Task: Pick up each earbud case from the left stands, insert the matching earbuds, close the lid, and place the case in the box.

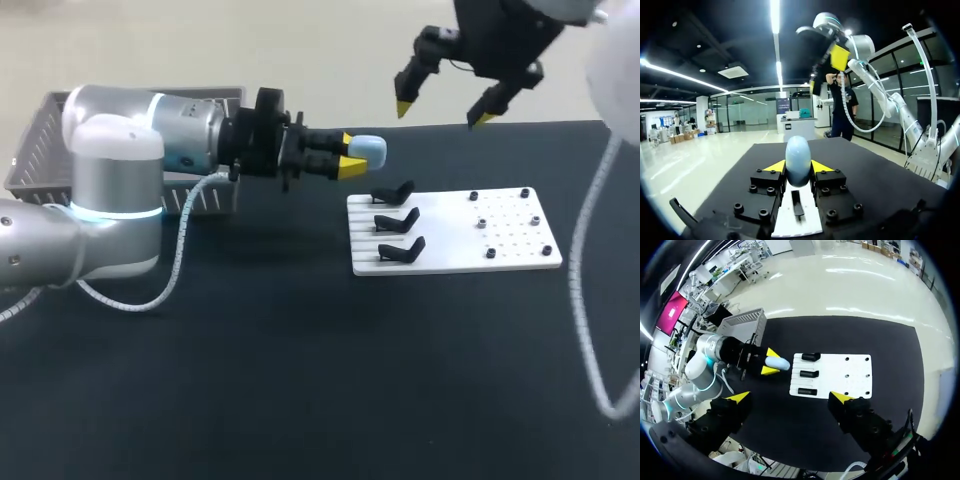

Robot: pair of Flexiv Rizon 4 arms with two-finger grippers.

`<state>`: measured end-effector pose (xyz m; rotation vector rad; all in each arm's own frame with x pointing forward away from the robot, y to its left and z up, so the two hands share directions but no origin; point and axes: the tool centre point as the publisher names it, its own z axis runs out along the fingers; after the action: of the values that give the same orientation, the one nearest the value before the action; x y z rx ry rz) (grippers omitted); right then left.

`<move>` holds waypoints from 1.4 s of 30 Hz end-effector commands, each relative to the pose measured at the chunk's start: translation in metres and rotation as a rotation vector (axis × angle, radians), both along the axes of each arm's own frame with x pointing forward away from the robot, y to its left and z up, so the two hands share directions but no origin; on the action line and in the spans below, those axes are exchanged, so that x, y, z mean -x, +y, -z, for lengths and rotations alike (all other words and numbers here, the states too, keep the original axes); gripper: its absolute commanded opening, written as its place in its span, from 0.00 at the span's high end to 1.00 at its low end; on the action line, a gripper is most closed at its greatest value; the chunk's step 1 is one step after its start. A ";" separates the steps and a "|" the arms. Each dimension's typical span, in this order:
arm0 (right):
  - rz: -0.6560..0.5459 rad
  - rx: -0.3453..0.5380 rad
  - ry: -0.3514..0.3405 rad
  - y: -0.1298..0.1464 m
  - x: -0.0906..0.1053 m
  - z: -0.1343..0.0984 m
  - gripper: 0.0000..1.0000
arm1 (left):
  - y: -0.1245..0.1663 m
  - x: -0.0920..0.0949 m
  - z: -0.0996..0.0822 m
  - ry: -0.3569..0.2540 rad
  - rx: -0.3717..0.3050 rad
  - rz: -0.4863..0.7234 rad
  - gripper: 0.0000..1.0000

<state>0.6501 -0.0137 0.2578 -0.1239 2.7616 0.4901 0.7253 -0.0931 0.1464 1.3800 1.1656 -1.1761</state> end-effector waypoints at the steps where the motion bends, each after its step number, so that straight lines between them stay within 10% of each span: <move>1: 0.074 -0.057 -0.243 -0.011 0.024 0.005 0.00 | 0.033 0.023 -0.030 -0.052 -0.006 -0.134 1.00; 12: 0.074 -0.057 -0.243 -0.011 0.024 0.005 0.00 | 0.148 0.003 -0.093 -0.206 -0.214 -0.496 1.00; 20: 0.074 -0.057 -0.243 -0.011 0.024 0.005 0.00 | 0.227 -0.046 -0.076 -0.115 -0.357 -0.664 1.00; 31: 0.074 -0.057 -0.243 -0.011 0.024 0.005 0.00 | 0.278 -0.108 -0.044 -0.137 -0.510 -0.685 1.00; 32: 0.074 -0.057 -0.243 -0.011 0.024 0.005 0.00 | 0.281 -0.112 -0.040 -0.123 -0.540 -0.691 0.68; 33: 0.074 -0.057 -0.243 -0.011 0.024 0.005 0.00 | 0.283 -0.114 -0.037 -0.118 -0.554 -0.693 0.00; 42: 0.074 -0.057 -0.243 -0.011 0.024 0.005 0.00 | 0.287 -0.117 -0.040 -0.126 -0.546 -0.698 0.00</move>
<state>0.6286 -0.0240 0.2544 -0.0719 2.5266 0.5009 0.8397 0.1927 0.1848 1.2065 1.7378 -0.2691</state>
